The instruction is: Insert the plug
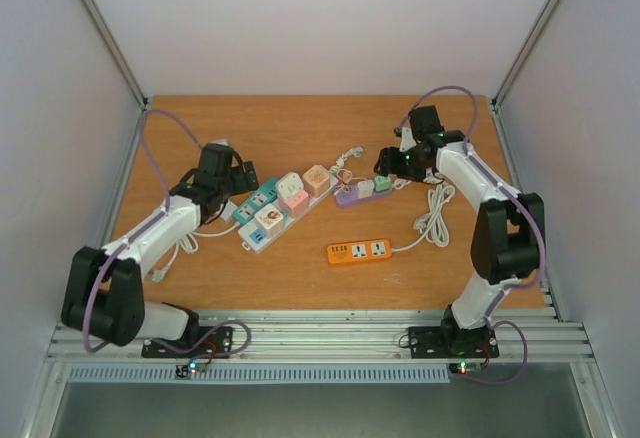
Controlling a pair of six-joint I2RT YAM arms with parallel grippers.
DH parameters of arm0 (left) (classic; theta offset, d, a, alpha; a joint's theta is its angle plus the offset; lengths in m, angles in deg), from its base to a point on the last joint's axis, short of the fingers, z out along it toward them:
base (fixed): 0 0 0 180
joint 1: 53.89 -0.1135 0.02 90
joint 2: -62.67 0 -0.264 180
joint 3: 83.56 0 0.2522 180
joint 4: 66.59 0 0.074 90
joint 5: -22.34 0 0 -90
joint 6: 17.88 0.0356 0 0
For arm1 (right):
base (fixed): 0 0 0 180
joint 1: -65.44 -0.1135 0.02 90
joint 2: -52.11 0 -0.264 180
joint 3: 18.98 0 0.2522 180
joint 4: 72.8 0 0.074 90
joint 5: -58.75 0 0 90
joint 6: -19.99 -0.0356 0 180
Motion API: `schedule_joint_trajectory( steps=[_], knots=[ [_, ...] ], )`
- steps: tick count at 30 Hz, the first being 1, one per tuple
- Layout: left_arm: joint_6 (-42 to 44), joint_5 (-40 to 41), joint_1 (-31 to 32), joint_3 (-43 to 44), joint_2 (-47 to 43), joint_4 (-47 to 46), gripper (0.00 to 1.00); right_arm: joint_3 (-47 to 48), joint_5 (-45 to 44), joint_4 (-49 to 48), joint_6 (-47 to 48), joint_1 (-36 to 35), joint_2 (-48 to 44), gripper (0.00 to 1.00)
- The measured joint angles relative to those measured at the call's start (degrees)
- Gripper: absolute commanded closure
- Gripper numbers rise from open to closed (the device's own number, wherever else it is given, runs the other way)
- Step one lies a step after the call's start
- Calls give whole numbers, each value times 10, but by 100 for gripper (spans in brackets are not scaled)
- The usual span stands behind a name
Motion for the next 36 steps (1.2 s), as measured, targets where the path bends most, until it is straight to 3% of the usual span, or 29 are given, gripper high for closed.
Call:
schedule_joint_trajectory(
  steps=[6,16,27,36],
  knots=[
    [-4,-33,-54,48,100,17,1,-22,17,-31,-22,-1,-113,23],
    [82,-73,-59,177,226,83,1,-118,52,-49,-47,-16,-218,20],
    [155,-49,-64,207,258,130,1,-132,80,-66,-71,-47,-240,20],
    [165,-49,-69,218,291,158,10,-136,77,-67,-77,-72,-240,20]
  ],
)
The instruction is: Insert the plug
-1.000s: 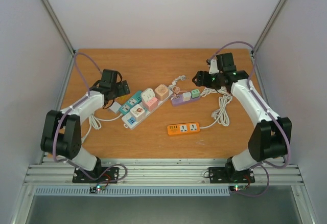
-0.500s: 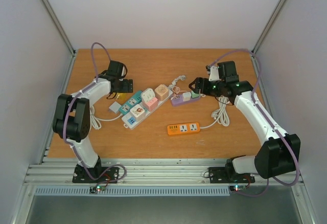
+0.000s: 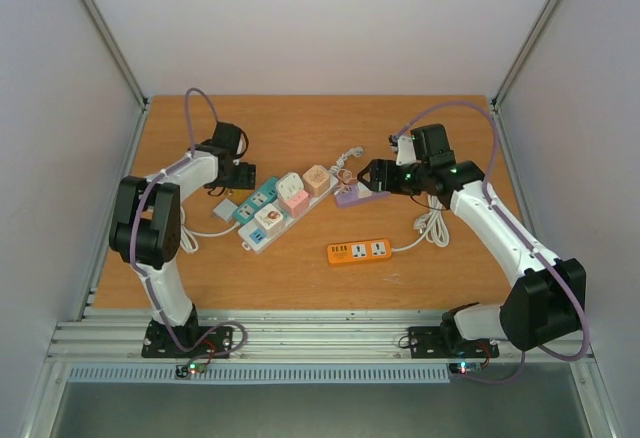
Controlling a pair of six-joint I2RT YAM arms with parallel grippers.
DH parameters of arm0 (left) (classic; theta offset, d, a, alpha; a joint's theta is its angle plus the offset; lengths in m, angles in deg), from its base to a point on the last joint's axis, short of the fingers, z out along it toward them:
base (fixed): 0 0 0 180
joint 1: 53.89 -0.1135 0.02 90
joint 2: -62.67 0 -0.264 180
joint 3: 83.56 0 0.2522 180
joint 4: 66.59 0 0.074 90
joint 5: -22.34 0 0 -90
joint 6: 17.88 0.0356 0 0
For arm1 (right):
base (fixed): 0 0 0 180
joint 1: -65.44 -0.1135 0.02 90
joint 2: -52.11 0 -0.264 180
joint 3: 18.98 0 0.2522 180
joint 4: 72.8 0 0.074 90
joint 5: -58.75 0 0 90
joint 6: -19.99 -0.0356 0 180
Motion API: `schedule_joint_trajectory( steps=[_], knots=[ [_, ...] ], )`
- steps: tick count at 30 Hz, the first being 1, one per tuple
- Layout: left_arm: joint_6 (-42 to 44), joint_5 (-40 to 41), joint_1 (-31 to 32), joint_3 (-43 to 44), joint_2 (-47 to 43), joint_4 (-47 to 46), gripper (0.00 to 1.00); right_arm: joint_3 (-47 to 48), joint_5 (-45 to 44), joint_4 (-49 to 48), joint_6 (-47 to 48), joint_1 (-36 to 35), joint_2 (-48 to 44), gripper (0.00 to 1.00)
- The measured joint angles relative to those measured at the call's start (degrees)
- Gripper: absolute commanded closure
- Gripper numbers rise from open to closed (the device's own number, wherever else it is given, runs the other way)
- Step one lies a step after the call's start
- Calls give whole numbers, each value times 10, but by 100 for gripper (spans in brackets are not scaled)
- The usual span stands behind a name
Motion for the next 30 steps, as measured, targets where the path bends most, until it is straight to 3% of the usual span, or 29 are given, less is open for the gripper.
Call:
schedule_joint_trajectory(
  steps=[4,10,16,21,26,30],
  knots=[
    [-1,0,-2,0,3,9,14,0,-2,0,0,-9,0,20],
    [2,0,-2,0,3,14,40,0,-4,0,-2,-14,0,23],
    [2,-1,-2,-1,-12,22,44,-11,-12,-10,-7,-32,-8,24],
    [-3,-28,2,-17,-99,24,46,-16,-13,-28,-13,-42,-16,25],
    [-24,-109,20,-46,-224,-15,48,-19,-11,-41,-21,-47,-40,24],
    [-35,-187,57,-76,-281,-66,49,-30,-8,-56,-33,-50,-75,31]
  ],
)
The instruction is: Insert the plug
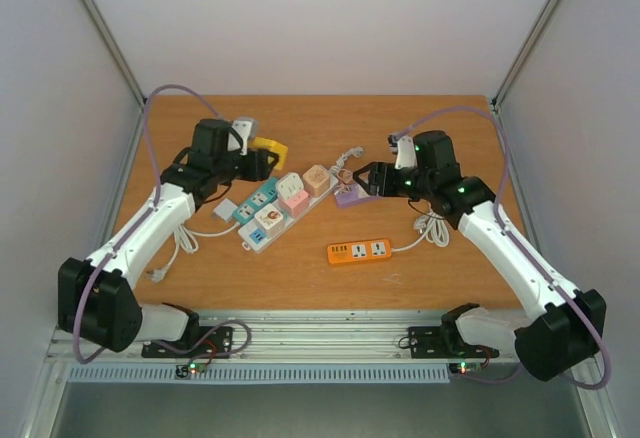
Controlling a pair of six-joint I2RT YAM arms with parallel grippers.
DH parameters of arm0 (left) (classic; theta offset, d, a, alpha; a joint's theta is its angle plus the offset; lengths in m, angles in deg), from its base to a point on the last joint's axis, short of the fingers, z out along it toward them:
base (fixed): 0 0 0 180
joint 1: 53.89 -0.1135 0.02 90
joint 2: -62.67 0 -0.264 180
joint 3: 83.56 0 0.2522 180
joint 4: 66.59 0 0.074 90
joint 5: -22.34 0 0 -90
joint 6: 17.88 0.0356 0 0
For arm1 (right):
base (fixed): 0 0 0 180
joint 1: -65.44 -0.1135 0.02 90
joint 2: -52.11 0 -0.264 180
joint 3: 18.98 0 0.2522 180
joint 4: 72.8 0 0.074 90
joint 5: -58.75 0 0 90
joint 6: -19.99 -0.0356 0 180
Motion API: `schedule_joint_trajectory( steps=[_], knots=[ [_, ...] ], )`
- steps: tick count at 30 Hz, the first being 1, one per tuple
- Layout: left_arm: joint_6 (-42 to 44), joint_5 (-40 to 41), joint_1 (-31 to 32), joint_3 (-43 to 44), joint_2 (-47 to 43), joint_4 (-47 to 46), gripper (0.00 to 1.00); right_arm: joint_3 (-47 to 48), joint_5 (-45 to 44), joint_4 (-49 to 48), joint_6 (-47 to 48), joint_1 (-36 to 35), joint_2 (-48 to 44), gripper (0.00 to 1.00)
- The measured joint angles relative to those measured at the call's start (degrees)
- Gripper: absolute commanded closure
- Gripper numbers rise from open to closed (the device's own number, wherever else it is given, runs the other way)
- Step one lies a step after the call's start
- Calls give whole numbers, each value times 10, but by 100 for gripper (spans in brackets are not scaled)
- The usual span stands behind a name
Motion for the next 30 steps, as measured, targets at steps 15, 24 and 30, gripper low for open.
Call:
schedule_joint_trajectory(
  steps=[15,24,30],
  knots=[
    [37,-273,141,-122,-38,-238,56,-5,47,29,-42,-38,-91,16],
    [117,-328,144,-167,-38,-342,57,5,89,57,-70,-77,-89,11],
    [195,-332,144,-178,-38,-353,57,12,71,51,-114,-107,-75,9]
  ],
)
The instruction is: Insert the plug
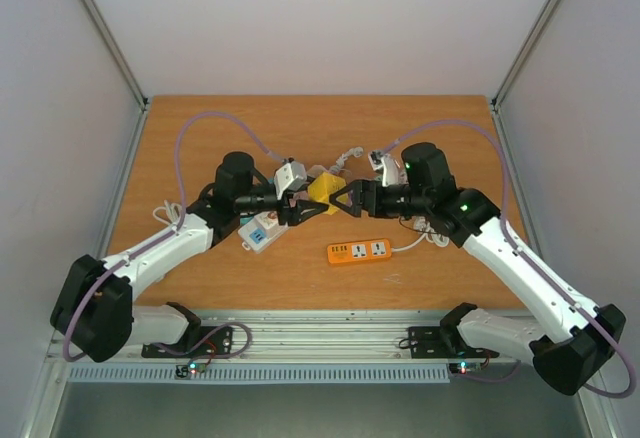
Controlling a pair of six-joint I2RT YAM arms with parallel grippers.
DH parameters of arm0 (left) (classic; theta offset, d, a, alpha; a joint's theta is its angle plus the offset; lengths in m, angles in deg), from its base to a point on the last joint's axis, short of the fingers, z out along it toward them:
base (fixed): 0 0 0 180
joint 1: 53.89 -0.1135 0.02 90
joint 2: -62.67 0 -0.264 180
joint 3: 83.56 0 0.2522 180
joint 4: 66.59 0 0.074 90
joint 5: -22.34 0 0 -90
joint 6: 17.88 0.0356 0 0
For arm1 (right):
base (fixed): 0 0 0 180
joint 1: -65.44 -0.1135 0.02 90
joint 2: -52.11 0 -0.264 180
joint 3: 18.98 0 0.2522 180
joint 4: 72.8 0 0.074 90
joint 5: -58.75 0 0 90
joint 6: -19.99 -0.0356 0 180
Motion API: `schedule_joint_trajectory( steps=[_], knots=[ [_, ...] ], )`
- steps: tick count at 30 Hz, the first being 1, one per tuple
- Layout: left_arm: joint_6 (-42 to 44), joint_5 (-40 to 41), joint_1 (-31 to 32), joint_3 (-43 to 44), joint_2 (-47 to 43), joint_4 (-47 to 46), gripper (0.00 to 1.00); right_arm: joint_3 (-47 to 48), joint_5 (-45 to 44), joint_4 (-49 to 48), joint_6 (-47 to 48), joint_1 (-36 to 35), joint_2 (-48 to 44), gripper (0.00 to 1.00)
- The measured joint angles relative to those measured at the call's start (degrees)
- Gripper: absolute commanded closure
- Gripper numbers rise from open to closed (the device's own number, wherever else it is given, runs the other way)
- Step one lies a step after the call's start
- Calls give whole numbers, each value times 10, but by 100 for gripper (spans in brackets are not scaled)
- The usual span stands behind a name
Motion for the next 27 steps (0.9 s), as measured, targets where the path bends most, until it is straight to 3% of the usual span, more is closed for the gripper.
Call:
schedule_joint_trajectory(
  steps=[11,17,24,26,27],
  knots=[
    [77,-13,0,-30,14,-36,58,2,-31,-17,-81,-19,51,12],
    [106,-23,0,-31,24,-41,58,3,-68,-16,-98,-44,93,18],
    [127,-21,0,-36,24,-33,56,20,-99,-9,-108,-54,121,34],
    [139,-18,0,-36,24,-26,51,30,-103,-7,-110,-54,130,46],
    [144,-14,0,-36,24,-24,43,31,-103,-7,-112,-54,134,51]
  ],
)
